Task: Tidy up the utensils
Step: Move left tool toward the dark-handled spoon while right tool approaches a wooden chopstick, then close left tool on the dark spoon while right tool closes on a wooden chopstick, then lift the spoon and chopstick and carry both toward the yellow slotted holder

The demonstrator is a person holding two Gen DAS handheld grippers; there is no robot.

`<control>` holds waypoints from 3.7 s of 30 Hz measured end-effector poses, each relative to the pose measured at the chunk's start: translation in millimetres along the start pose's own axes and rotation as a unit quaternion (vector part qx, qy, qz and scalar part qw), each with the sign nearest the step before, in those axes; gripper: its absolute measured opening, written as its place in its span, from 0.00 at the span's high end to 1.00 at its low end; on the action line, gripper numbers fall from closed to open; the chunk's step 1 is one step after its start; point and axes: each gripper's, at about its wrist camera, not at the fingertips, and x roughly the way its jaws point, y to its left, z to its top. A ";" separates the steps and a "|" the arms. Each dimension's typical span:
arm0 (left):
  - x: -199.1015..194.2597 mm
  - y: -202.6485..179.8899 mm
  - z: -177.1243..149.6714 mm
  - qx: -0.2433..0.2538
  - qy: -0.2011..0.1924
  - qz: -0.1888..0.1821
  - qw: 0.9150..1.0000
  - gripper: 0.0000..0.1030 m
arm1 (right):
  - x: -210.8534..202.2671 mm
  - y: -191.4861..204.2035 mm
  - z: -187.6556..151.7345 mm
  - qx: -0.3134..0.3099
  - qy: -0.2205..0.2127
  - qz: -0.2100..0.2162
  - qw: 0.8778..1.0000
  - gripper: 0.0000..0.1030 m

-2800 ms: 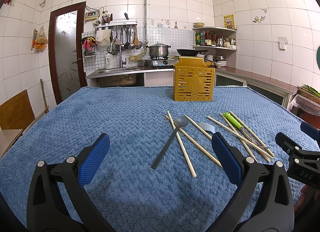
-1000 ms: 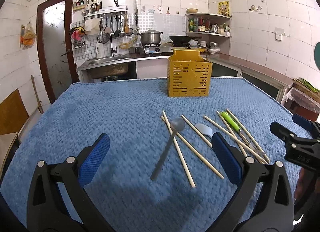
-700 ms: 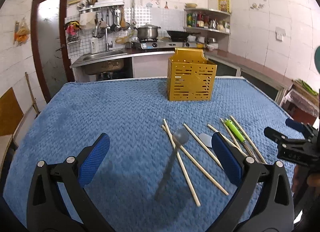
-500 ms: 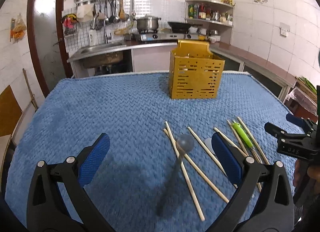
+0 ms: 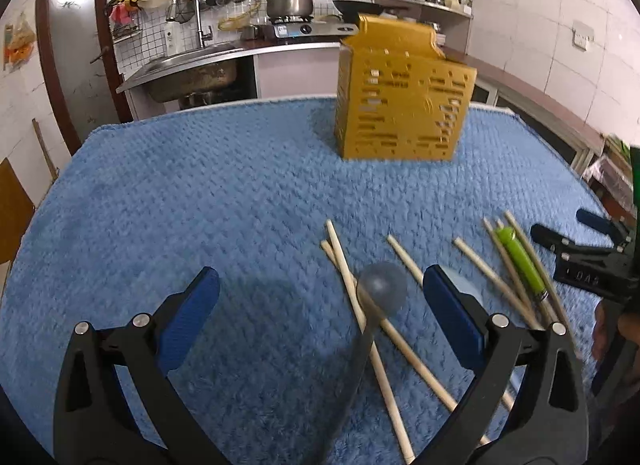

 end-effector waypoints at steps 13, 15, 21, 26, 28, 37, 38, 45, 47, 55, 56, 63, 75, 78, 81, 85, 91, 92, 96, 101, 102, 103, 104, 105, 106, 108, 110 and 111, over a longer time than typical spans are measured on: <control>18.4 -15.0 -11.5 0.023 0.038 -0.045 0.998 0.14 | 20.6 1.6 -14.6 -0.003 0.049 0.028 0.998 0.48; 21.1 -15.7 -11.9 0.023 0.044 -0.048 0.998 0.19 | 23.2 1.5 -14.2 -0.001 0.058 0.035 0.998 0.57; 41.1 -11.0 -7.8 0.015 0.074 -0.044 0.996 0.32 | 26.8 2.1 -11.5 0.004 0.066 0.042 0.997 0.61; 53.6 -0.9 -2.6 -0.003 0.087 -0.043 0.995 0.42 | 26.2 7.1 -10.1 -0.001 0.065 0.038 0.997 0.63; 53.9 2.2 -1.0 -0.007 0.086 -0.043 0.995 0.48 | 26.0 9.0 -9.0 -0.004 0.067 0.039 0.997 0.67; 52.4 16.9 2.9 -0.034 0.085 -0.072 0.993 0.77 | 25.0 20.1 -5.9 -0.023 0.077 0.044 0.996 0.85; 52.3 16.1 3.5 -0.033 0.085 -0.073 0.993 0.81 | 25.0 19.2 -5.9 -0.021 0.078 0.048 0.996 0.85; 54.0 12.7 6.3 -0.029 0.084 -0.076 0.993 0.89 | 29.7 12.9 -1.5 -0.007 0.092 0.066 0.994 0.85; 54.7 14.0 7.1 -0.032 0.085 -0.079 0.993 0.91 | 31.1 12.7 0.0 -0.005 0.097 0.068 0.993 0.85; 53.8 16.1 7.9 -0.033 0.084 -0.083 0.992 0.92 | 30.4 12.7 0.9 -0.004 0.105 0.072 0.992 0.94; 53.8 16.6 7.8 -0.034 0.084 -0.084 0.992 0.92 | 30.2 12.9 1.0 -0.006 0.106 0.072 0.992 0.94; 51.5 19.0 11.0 -0.042 0.083 -0.084 0.992 0.95 | 34.3 8.5 4.9 -0.008 0.125 0.087 0.988 0.94; 48.7 19.6 13.3 -0.047 0.082 -0.080 0.992 0.97 | 38.1 3.8 12.1 0.003 0.138 0.097 0.986 0.94; 45.1 23.5 14.1 -0.053 0.077 -0.079 0.992 0.97 | 29.2 -2.3 12.2 0.022 0.107 0.095 0.990 0.94; 40.7 26.5 15.1 -0.060 0.071 -0.081 0.992 0.97 | 15.6 -10.8 13.9 0.035 0.080 0.098 0.991 0.94; 25.6 26.8 19.5 -0.063 0.048 -0.091 0.993 0.97 | -1.7 -19.4 17.5 0.047 0.036 0.112 0.992 0.94; 2.2 28.2 28.7 -0.066 0.015 -0.103 0.992 0.97 | -28.9 -32.3 20.4 0.067 -0.032 0.134 0.988 0.94; -1.1 28.0 30.4 -0.067 0.011 -0.106 0.992 0.97 | -33.0 -31.5 20.3 0.068 -0.038 0.136 0.988 0.94; -11.4 26.8 35.9 -0.068 -0.002 -0.112 0.991 0.97 | -48.2 -32.5 26.1 0.070 -0.058 0.151 0.984 0.94; -15.9 27.1 36.7 -0.068 -0.005 -0.124 0.990 0.97 | -50.1 -32.2 28.3 0.072 -0.056 0.158 0.983 0.94; -15.6 28.3 36.4 -0.071 -0.004 -0.125 0.990 0.97 | -51.4 -31.6 27.4 0.071 -0.056 0.157 0.983 0.94; -15.8 30.5 36.3 -0.073 -0.003 -0.129 0.989 0.97 | -52.5 -32.4 26.3 0.075 -0.056 0.160 0.983 0.94; -15.0 31.9 36.4 -0.075 -0.001 -0.132 0.988 0.97 | -52.3 -33.2 26.3 0.080 -0.057 0.165 0.981 0.94; -14.5 33.3 37.5 -0.078 0.000 -0.136 0.988 0.97 | -52.1 -32.5 27.0 0.083 -0.058 0.171 0.980 0.94; -13.8 33.7 37.6 -0.078 0.000 -0.137 0.988 0.97 | -51.6 -32.3 27.5 0.082 -0.060 0.172 0.980 0.94; -14.6 35.3 39.3 -0.077 -0.003 -0.135 0.988 0.97 | -52.3 -27.8 28.5 0.076 -0.069 0.166 0.981 0.94; -15.9 37.5 42.5 -0.079 -0.006 -0.138 0.987 0.97 | -55.3 -26.7 28.5 0.080 -0.081 0.173 0.978 0.94; -16.5 38.5 43.9 -0.080 -0.007 -0.140 0.987 0.97 | -57.8 -26.5 29.5 0.083 -0.095 0.179 0.976 0.94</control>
